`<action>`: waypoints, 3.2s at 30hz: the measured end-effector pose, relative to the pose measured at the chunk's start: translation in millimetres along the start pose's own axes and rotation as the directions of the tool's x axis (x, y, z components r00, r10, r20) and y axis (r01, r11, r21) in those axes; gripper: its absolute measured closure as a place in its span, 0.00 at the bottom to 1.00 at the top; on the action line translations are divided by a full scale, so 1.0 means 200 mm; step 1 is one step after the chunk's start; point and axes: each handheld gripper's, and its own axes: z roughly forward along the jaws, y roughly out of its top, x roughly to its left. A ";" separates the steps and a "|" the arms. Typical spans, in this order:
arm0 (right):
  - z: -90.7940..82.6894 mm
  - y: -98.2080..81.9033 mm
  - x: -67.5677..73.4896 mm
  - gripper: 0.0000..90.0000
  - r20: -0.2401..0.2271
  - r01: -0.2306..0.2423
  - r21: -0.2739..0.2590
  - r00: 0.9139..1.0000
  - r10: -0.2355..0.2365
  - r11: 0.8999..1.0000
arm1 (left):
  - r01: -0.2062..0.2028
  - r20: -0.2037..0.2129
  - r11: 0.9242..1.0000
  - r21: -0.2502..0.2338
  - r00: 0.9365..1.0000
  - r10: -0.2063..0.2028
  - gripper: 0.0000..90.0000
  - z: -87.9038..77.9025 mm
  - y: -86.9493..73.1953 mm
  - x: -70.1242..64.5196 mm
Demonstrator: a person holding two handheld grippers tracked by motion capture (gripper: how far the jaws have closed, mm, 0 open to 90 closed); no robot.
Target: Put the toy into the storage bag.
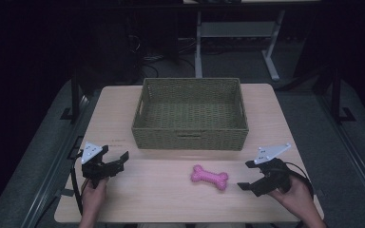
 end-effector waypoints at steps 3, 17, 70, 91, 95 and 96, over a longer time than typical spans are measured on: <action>0.01 0.01 0.00 0.20 -0.006 0.006 0.007 1.000 -0.006 1.000 | -0.001 -0.001 1.000 0.002 1.000 0.001 0.14 0.00 0.00 0.00; 0.06 0.09 0.01 0.20 -0.033 0.028 0.050 0.999 -0.026 0.998 | -0.001 0.001 1.000 -0.003 1.000 0.001 0.14 -0.01 0.00 0.00; 0.34 0.39 0.06 0.19 -0.140 0.146 0.189 0.983 -0.121 0.971 | 0.010 0.000 1.000 -0.015 1.000 -0.010 0.14 -0.02 0.01 0.02; 0.47 0.40 0.06 0.35 -0.129 0.183 0.284 0.980 -0.151 0.941 | 0.011 0.002 1.000 -0.013 1.000 -0.011 0.14 -0.02 0.01 0.02; 0.49 0.40 0.06 0.39 -0.128 0.188 0.297 0.979 -0.156 0.936 | 0.012 0.002 1.000 -0.011 1.000 -0.012 0.14 -0.02 0.01 0.02; 0.49 0.40 0.06 0.40 -0.128 0.189 0.297 0.979 -0.157 0.936 | 0.012 0.002 1.000 -0.012 1.000 -0.012 0.14 -0.02 0.01 0.02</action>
